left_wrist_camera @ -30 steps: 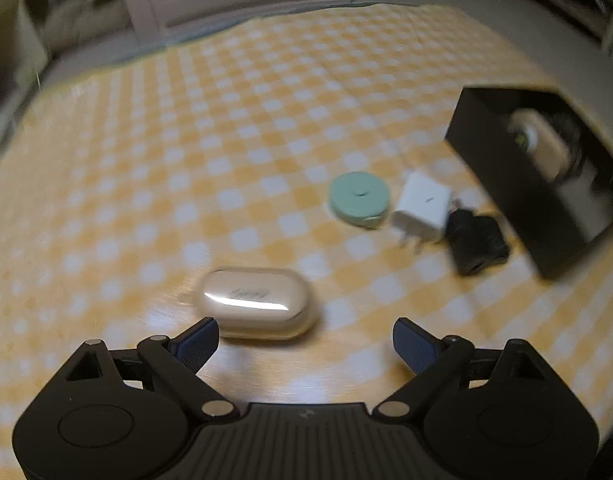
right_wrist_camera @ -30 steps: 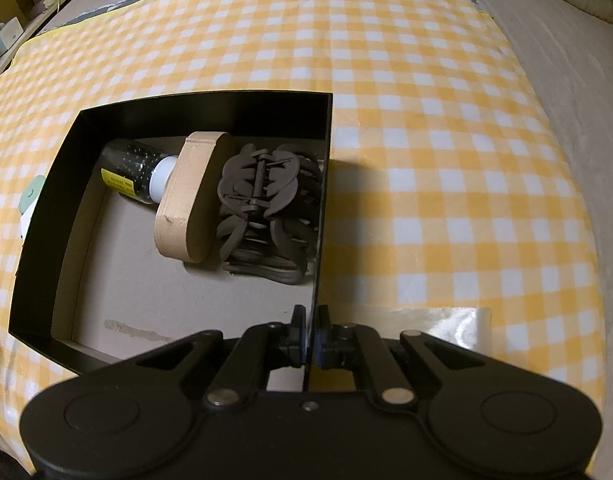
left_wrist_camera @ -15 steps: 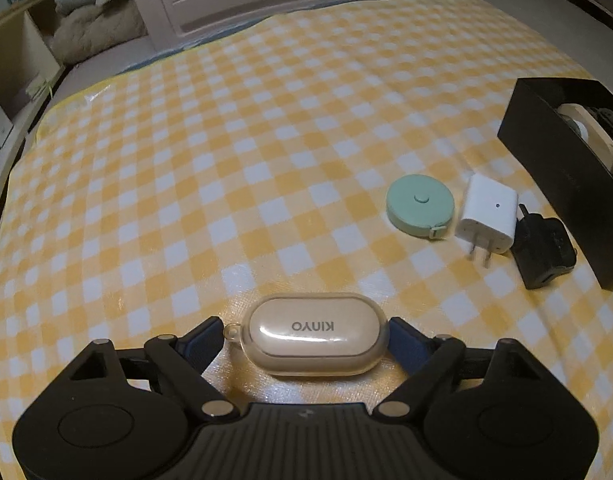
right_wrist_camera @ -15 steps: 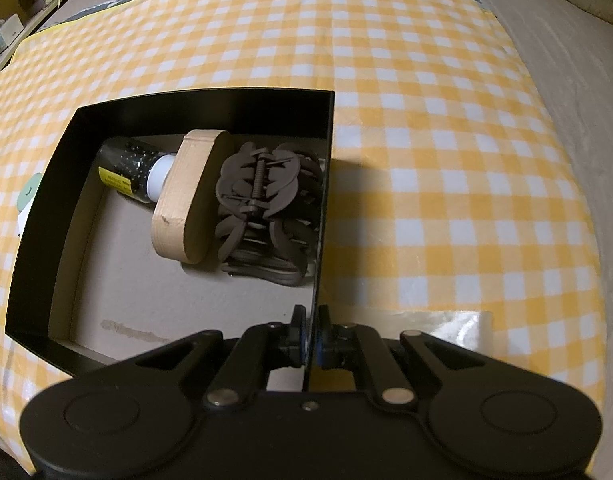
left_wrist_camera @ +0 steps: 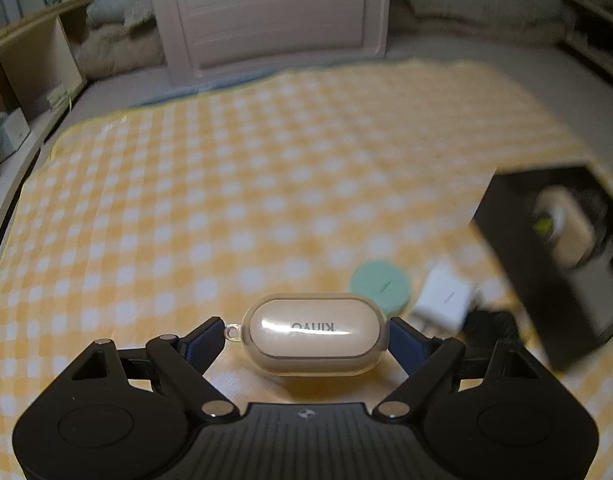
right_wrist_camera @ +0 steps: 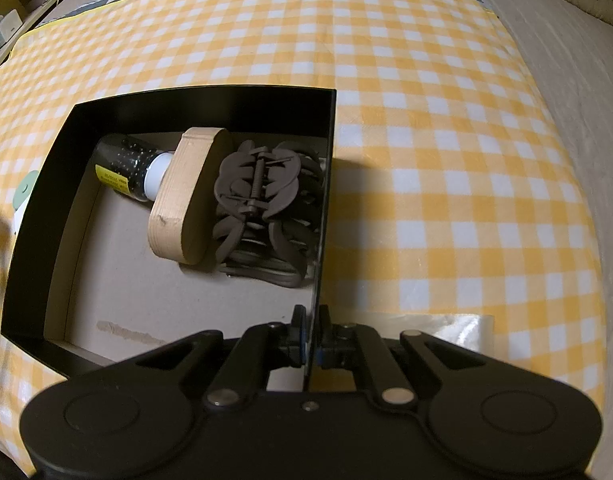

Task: Organize rigid objects
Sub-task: 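Carry the earbud case into the black box and lower it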

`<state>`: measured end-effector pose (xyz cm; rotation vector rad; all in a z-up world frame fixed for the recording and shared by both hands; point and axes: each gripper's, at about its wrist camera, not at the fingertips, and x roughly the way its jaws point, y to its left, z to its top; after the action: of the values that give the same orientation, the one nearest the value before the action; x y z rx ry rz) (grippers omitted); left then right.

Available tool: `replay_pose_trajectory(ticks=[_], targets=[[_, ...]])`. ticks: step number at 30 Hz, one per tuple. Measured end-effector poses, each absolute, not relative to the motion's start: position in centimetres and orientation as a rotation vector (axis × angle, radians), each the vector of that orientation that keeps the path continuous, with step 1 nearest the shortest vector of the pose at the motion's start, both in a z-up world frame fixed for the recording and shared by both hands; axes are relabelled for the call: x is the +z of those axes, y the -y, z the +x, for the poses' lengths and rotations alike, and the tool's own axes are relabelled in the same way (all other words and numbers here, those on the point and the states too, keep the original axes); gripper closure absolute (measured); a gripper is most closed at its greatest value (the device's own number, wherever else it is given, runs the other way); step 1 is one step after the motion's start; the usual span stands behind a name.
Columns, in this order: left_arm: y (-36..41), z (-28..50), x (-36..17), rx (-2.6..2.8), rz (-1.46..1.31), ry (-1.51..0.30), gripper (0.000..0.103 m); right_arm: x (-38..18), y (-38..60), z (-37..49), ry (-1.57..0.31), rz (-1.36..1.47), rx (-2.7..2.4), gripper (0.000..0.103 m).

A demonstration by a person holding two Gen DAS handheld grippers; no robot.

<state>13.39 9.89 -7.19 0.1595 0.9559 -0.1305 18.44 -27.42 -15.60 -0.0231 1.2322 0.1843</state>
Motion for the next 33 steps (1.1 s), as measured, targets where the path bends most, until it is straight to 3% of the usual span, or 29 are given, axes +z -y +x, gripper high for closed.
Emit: replay_pose_trajectory(ticks=[7, 18, 33], targets=[[-4.3, 14.2, -4.6, -0.184, 0.0, -0.916, 0.016, -15.8, 27.2, 19.1, -1.23, -0.016, 0.186, 0.098], [5.3, 14.8, -5.4, -0.277, -0.137, -0.992, 0.016, -15.6, 27.3, 19.0, -1.232, -0.021, 0.195, 0.097], [11.2, 16.1, -8.5, -0.13, 0.007, -0.987, 0.016, -15.3, 27.3, 19.2, -1.234, -0.02, 0.21, 0.096]])
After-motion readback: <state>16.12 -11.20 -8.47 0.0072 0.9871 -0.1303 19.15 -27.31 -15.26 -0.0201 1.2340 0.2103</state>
